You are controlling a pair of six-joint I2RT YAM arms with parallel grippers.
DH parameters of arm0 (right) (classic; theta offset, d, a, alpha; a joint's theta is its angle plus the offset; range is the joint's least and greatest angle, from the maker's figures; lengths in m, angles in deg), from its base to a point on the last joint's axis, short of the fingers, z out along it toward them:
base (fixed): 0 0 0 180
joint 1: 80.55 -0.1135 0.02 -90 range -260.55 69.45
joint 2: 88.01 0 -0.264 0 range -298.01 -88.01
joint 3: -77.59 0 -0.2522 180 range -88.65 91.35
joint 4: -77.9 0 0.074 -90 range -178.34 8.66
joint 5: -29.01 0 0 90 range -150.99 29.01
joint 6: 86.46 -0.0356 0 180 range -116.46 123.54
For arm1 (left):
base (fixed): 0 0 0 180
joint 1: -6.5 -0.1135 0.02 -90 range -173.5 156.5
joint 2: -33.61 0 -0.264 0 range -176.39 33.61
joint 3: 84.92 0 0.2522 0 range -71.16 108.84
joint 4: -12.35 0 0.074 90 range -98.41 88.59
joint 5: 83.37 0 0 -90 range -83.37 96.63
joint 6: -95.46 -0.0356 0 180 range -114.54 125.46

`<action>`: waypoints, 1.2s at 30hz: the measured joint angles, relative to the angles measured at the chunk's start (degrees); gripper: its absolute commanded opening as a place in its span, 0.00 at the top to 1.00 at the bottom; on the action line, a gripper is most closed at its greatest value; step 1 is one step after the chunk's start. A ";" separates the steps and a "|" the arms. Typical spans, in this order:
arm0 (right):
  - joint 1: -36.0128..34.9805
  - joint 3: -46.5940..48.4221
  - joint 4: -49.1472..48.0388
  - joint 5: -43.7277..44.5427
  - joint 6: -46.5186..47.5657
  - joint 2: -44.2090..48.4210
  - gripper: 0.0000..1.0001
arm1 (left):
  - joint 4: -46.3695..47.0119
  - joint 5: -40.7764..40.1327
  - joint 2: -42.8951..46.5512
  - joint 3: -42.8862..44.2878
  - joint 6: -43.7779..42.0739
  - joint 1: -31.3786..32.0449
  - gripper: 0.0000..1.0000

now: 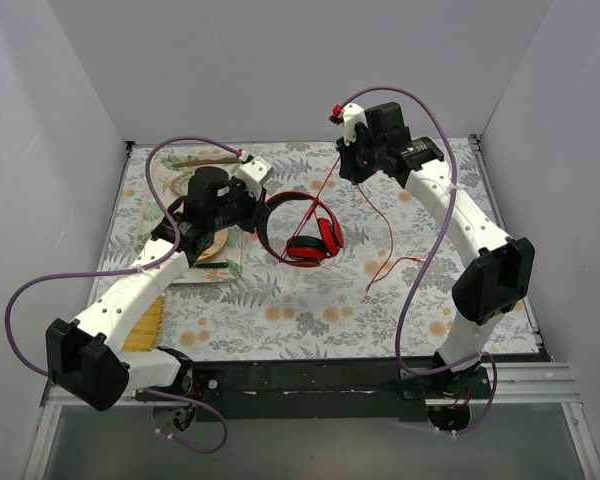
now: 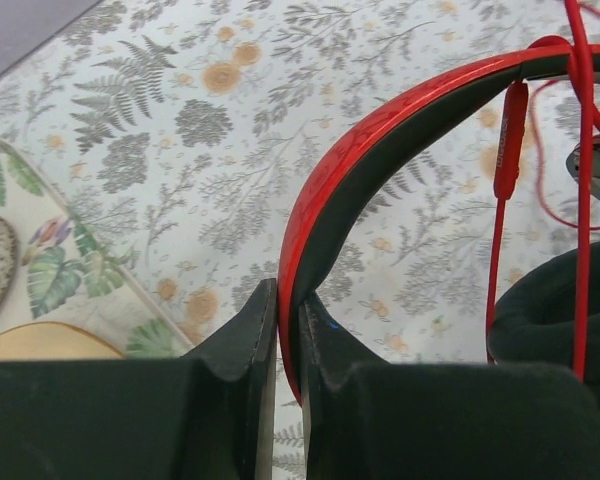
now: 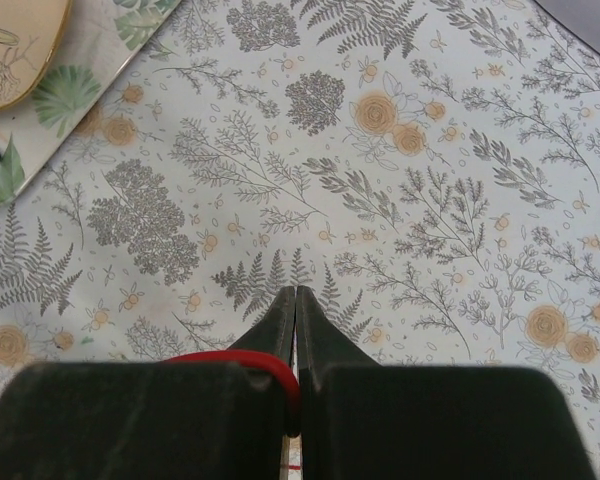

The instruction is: Wrap the headphones

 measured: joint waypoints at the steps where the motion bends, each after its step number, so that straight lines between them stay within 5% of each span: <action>1: 0.11 -0.22 -0.11 -0.63 0.04 0.00 0.99 | -1.03 1.70 0.04 0.87 1.03 -0.02 1.00; 7: 0.35 -3.30 -5.22 -8.79 0.24 0.24 0.79 | -6.58 7.93 0.04 6.43 6.95 -0.39 1.00; 14: 1.68 -19.26 -20.55 -17.77 -3.45 3.45 0.77 | -10.62 15.08 0.00 18.56 12.85 -0.24 1.00; 22: 1.46 -33.97 -36.96 -21.44 -10.08 6.73 0.66 | -10.99 13.55 -1.86 29.68 16.44 -0.22 1.00; 33: 0.42 -44.41 -48.70 -20.92 -15.56 6.80 0.68 | -11.02 3.67 -5.01 38.16 21.59 -0.74 1.00; 36: -0.07 -47.04 -50.31 -20.55 -16.09 6.80 0.88 | -11.06 0.87 -5.75 39.21 24.46 -1.99 1.00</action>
